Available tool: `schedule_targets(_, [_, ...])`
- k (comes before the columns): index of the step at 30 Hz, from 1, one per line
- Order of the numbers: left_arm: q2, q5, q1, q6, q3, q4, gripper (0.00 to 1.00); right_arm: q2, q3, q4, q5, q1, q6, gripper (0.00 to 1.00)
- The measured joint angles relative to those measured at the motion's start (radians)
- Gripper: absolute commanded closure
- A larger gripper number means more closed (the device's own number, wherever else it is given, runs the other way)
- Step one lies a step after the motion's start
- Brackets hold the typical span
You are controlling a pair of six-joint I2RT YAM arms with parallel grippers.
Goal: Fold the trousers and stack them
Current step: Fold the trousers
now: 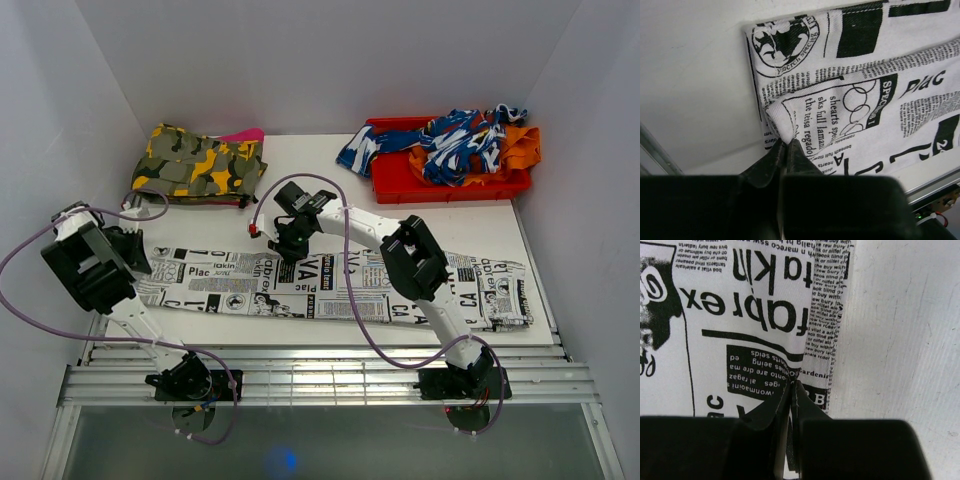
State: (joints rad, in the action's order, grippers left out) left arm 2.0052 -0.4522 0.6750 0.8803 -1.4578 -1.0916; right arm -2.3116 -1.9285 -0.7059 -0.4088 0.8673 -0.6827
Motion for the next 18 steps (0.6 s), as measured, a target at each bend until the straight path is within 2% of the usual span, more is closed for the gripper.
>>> schedule_targets(16, [-0.161, -0.11, 0.05, 0.039, -0.022, -0.107, 1.0, 0.016, 0.013, 0.0, 0.023, 0.005, 0.001, 0.92])
schedule_targets(18, [-0.161, -0.109, 0.05, 0.04, -0.023, -0.11, 1.0, 0.016, 0.013, 0.0, 0.029, 0.006, 0.002, 0.89])
